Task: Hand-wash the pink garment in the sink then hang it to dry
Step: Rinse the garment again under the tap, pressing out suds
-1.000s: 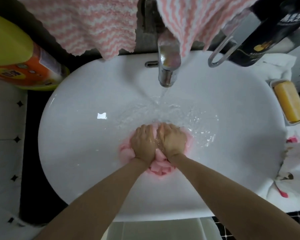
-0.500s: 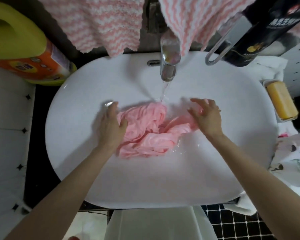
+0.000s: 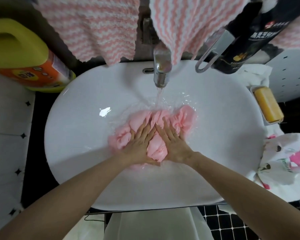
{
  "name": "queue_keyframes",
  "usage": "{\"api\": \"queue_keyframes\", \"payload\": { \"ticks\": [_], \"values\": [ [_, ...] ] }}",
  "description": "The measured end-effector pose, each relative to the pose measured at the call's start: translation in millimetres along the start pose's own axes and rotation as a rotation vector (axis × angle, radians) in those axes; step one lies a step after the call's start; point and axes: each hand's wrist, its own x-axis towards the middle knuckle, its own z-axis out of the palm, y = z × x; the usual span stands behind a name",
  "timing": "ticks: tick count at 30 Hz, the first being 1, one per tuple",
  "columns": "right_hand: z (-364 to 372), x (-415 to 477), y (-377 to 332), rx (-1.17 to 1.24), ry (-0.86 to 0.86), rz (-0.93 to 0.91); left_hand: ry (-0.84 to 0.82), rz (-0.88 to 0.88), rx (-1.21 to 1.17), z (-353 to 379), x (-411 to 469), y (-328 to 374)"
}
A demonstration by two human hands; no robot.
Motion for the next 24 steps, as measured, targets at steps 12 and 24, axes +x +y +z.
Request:
{"api": "queue_keyframes", "payload": {
  "ticks": [12,24],
  "values": [
    [-11.4,-9.4,1.7,0.077,0.173,-0.087,0.190,0.136,0.325,-5.4,-28.2,-34.3],
    [-100.0,-3.8,-8.8,0.997,-0.078,0.385,0.056,-0.637,-1.548,-85.0,-13.2,19.9]
  ]
}}
